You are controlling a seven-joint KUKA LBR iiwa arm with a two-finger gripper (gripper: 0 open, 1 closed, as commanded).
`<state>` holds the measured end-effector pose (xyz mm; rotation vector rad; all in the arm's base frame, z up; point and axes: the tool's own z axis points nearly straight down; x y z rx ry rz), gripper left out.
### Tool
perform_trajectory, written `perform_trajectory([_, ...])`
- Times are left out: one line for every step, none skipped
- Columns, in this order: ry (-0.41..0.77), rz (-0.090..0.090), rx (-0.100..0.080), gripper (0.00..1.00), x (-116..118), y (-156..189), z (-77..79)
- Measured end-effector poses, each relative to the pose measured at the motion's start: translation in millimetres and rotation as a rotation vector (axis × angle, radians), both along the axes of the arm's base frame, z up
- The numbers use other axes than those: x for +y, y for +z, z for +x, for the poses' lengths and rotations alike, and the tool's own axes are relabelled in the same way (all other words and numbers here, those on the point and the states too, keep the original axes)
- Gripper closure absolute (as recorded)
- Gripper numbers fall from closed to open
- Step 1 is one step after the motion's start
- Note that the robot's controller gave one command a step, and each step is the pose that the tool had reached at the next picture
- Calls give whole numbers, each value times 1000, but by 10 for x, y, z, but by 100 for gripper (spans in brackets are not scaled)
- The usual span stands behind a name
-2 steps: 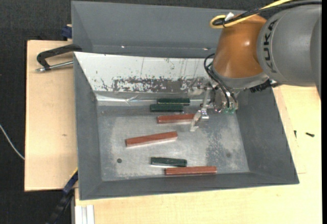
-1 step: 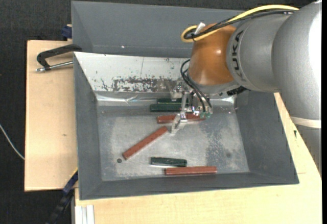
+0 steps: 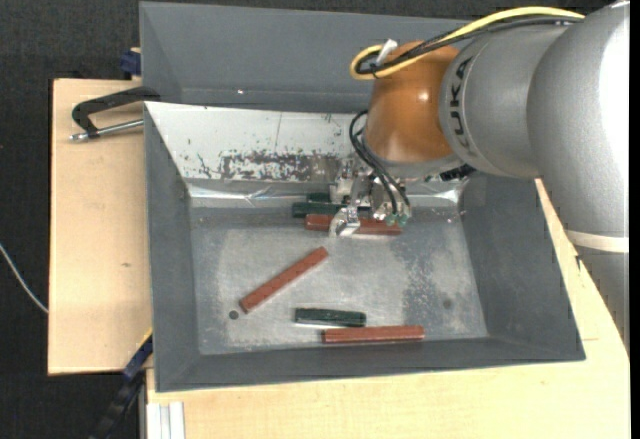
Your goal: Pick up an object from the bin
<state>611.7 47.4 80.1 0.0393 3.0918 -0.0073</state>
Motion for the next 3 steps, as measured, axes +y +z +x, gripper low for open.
perform_trajectory([0, 2, -1, 100, -5, 2, -4])
perform_trajectory([1, 2, -1, 100, -4, 2, -4])
perform_trajectory([1, 1, -1, 100, -3, 2, -5])
